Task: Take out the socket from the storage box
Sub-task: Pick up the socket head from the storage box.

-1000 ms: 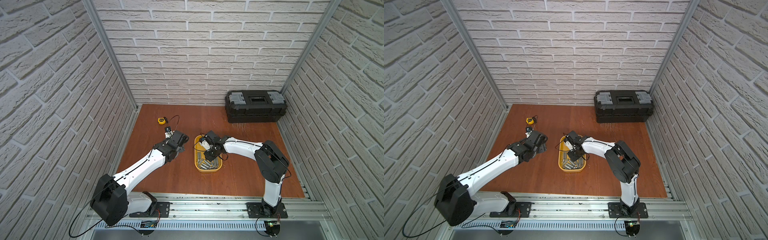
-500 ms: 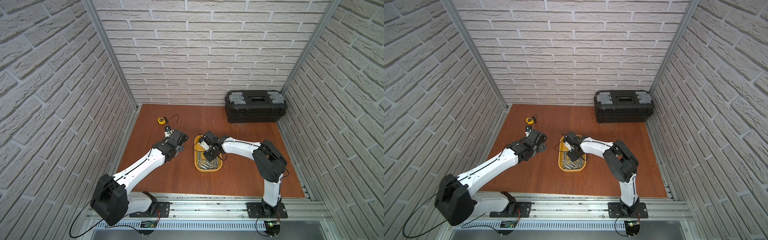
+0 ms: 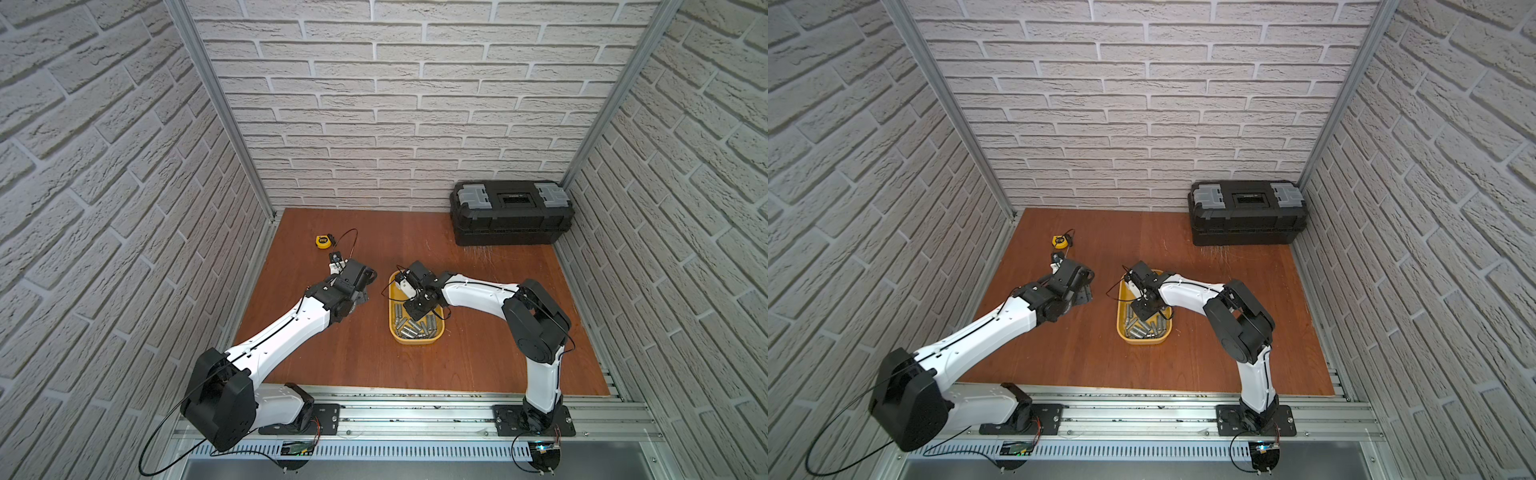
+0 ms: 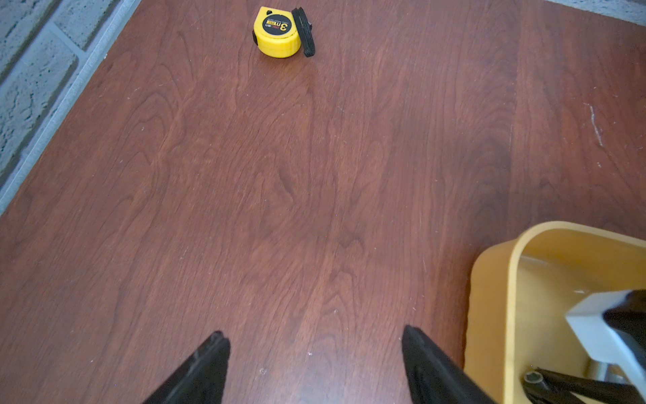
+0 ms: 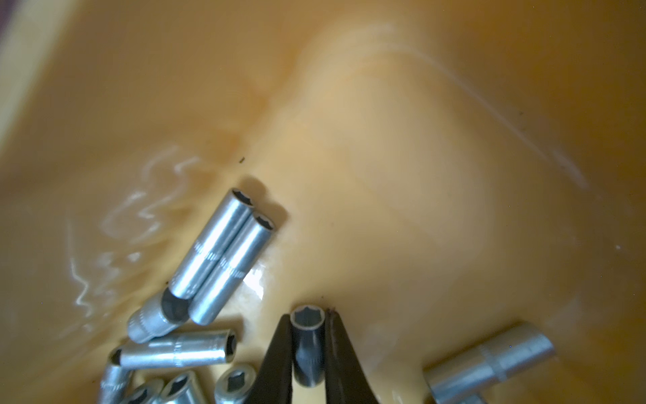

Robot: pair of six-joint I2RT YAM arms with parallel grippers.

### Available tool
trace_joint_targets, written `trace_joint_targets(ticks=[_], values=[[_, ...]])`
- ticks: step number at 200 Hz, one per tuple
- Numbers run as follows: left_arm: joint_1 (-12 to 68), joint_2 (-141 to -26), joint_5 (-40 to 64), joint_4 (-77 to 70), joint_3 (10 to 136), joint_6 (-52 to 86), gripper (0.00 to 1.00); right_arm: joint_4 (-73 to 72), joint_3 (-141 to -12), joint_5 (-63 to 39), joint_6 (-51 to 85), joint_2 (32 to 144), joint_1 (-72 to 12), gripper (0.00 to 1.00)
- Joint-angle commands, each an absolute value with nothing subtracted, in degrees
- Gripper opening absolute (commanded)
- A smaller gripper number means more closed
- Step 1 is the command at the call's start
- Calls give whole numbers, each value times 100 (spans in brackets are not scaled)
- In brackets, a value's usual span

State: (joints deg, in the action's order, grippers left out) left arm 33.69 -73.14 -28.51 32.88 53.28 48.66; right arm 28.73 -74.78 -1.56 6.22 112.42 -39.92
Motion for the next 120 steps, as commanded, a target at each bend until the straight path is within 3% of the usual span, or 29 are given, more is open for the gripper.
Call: trace_joint_targets(ticks=[1,68,120], values=[[3353,-7174,-2699,3057,5251,4764,83,2924,-7557,-275,700,10835,-4019,14],[3624,-7584,-2522,2972,5532,4390,84,3231,-7848,-68,857,9596,-3473,13],[3813,-7948,-2444,2926,5751,4254,85,3346,-7278,76,1172,9185,-2591,11]])
